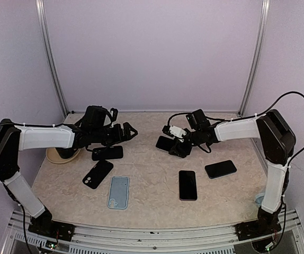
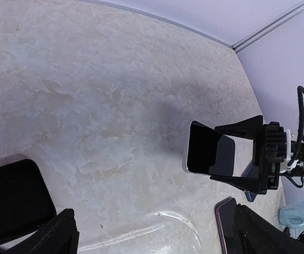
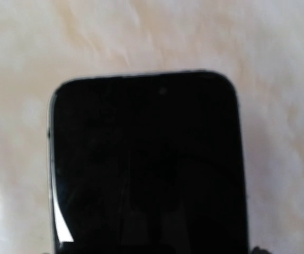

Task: Put the phone into the phone case
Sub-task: Pick up the phone at the center of the board, then pass from the right arm to the left

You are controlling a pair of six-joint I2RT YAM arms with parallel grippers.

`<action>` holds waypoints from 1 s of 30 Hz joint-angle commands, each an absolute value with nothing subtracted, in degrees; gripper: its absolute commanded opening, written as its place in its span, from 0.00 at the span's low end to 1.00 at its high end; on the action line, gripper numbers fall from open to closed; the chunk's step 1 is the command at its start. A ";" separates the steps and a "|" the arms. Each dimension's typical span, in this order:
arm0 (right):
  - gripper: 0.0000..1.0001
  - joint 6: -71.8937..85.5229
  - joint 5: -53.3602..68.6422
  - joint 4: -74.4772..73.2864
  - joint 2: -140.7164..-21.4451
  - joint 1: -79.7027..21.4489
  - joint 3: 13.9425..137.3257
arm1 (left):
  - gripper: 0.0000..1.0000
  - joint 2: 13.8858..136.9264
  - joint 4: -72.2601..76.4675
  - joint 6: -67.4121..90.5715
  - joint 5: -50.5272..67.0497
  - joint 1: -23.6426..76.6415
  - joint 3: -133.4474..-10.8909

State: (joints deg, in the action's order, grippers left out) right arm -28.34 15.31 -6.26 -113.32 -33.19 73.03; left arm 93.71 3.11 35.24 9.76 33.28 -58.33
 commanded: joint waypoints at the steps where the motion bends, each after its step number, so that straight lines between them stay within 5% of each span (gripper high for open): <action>1: 0.33 -27.26 14.57 -0.14 -107.72 -36.02 71.60 | 0.99 95.47 7.32 36.03 13.79 33.26 -60.20; 20: 0.33 -27.15 10.15 9.12 -95.79 -46.25 63.99 | 0.97 96.68 12.68 34.26 24.87 36.54 -61.66; 30: 0.33 -28.29 6.70 11.52 -94.02 -48.81 62.82 | 0.79 96.12 16.06 34.37 31.44 37.60 -61.71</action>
State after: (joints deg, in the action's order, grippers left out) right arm -27.66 8.73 6.66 -96.95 -47.86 63.53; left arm 96.14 13.41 35.48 27.59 36.93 -60.20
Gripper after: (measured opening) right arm 0.732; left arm 0.827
